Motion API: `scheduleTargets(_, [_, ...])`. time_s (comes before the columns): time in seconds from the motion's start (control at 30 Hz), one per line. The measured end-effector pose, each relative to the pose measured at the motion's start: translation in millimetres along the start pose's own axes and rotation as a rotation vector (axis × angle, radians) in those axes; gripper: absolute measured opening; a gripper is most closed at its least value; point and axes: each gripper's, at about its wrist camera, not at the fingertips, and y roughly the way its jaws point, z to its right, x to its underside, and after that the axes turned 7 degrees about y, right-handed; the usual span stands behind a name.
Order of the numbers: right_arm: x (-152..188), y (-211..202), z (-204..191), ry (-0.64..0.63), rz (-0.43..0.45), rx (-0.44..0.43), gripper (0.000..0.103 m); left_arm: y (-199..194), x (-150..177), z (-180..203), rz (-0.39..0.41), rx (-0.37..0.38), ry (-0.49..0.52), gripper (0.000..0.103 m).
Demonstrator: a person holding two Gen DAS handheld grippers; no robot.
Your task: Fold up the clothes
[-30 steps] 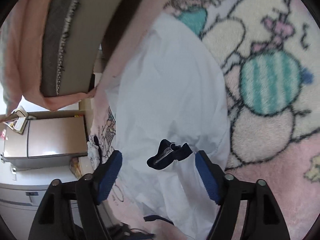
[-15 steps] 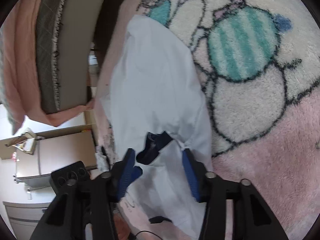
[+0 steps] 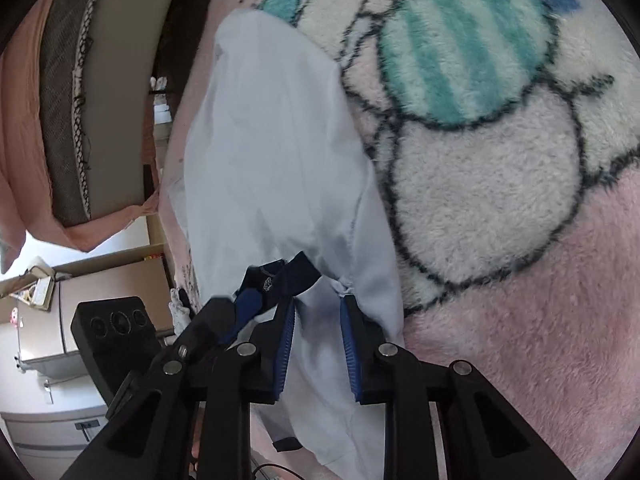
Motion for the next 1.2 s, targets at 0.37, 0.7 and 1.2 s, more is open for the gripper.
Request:
scheduleTargets(0.37, [7,-21,-27,-0.135,0.1,-0.044,0.024,-64,4,-3,0.081,-0.019,0.065,0.046])
scheduleTargets(0.7, [52,-24,-91,-0.498,0.226,0.046,0.073,-110,42,-29,0.187,0.158,-0.091,0.071])
scheduleTargets(1.2, [116,-23,-140,-0.749,0.392,0.441,0.074,-172,119,-83,0.27,-0.057,-0.2,0.07])
